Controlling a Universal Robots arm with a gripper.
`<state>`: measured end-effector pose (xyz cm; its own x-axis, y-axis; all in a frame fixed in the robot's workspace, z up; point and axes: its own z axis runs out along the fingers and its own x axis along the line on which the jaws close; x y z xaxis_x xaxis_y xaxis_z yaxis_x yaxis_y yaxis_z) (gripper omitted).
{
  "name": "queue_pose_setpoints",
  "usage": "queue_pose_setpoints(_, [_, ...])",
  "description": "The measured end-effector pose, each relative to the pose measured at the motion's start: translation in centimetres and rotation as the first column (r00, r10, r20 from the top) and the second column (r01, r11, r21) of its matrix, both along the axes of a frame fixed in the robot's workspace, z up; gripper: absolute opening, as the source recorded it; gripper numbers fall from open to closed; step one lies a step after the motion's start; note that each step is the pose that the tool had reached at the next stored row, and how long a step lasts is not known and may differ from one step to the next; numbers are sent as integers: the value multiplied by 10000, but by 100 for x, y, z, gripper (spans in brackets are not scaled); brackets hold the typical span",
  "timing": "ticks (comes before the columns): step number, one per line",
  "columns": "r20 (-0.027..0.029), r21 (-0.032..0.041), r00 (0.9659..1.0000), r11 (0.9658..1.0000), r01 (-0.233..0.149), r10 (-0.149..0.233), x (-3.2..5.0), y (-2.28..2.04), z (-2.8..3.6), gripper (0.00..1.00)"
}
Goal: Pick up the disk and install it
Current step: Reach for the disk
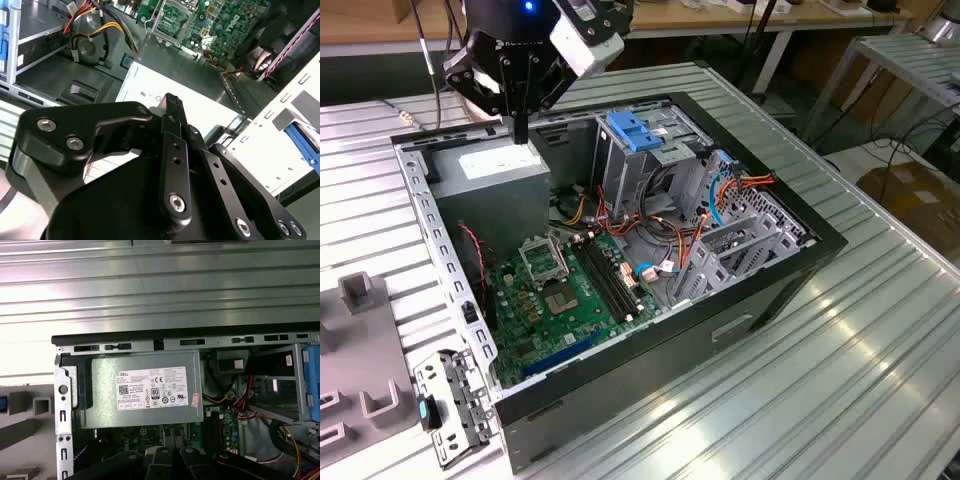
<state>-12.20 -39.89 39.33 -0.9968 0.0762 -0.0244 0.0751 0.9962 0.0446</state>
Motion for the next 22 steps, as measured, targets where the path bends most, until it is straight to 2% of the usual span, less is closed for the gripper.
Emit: queue_pose_setpoints(22, [0, 1, 10000, 10000, 0, 0, -150, 0, 0, 11])
